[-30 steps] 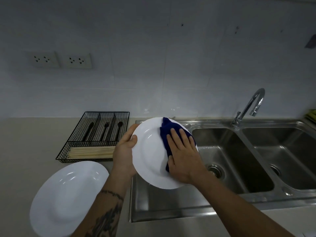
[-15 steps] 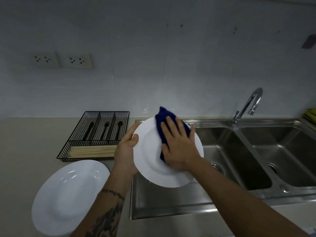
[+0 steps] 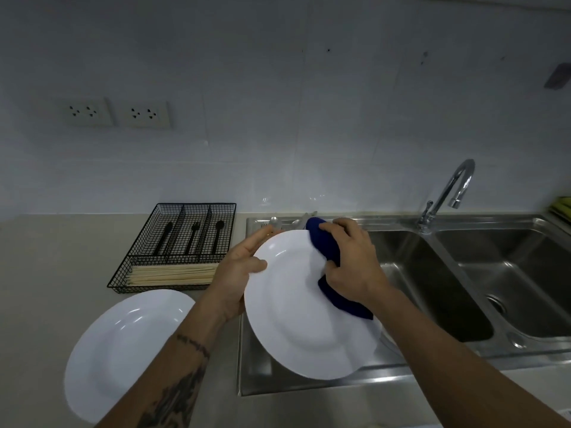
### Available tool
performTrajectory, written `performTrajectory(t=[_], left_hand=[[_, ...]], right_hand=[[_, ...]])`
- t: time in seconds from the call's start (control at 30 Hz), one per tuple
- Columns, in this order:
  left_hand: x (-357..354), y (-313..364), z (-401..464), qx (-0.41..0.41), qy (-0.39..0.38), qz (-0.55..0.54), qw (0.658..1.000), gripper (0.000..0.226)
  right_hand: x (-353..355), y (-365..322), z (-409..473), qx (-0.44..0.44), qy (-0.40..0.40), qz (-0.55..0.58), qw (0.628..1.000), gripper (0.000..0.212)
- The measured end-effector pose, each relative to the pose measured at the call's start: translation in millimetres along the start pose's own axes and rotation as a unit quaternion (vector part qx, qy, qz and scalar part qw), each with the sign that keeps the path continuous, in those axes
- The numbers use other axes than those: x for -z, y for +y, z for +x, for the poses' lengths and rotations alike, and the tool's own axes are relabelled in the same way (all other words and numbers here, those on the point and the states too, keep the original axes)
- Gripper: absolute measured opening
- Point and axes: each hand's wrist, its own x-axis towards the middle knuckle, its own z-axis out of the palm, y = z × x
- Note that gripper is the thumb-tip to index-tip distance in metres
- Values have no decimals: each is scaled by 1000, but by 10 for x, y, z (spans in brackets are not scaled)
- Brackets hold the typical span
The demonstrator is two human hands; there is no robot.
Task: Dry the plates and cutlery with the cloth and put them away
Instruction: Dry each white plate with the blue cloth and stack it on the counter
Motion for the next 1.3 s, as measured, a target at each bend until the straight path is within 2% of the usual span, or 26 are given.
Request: performTrajectory(t=[0.07,0.2,0.3,0.43,0.57,0.7,0.8,0.87,0.9,1.07,1.2,1.3], left_hand=[[2,-17,-4,-13,6,-23,1000,66],[72,-22,43,-19,42,-34,998,65],[79,-7,56,-18,60,-28,998,59],[16,23,75,-24,67,-3,997,55],[-206,32,116,-30,58,2,998,52],[-216,42,190,-34,92,-49,994,50],[-69,87,219,-30,117,-83,989,49],[22,84,197,-35,111,-84,990,49],[47,81,175,-37,104,-86,990,49],[-15,86,167,-25,90,-67,993,51],[-173,61,217,1,83,-79,993,51],[-164,100,218,-6,62,-77,995,47]], right_hand=[[45,57,16,-23,1,17,1000,72],[154,154,3,-78,-14,157,984,60],[157,173,-68,-118,-47,184,975,58],[110,54,-57,-104,-22,62,992,69],[24,-240,44,12,57,-76,995,75],[-106,-423,-88,113,-14,-74,991,77],[-166,-440,-296,186,-102,-53,976,72],[-168,-342,-355,176,-148,-50,972,68],[-157,-263,-354,163,-147,-59,974,66],[-87,-81,-212,88,-83,-119,985,77],[-155,-427,-225,143,-96,-69,983,76],[-201,-407,-218,134,-60,-144,979,79]])
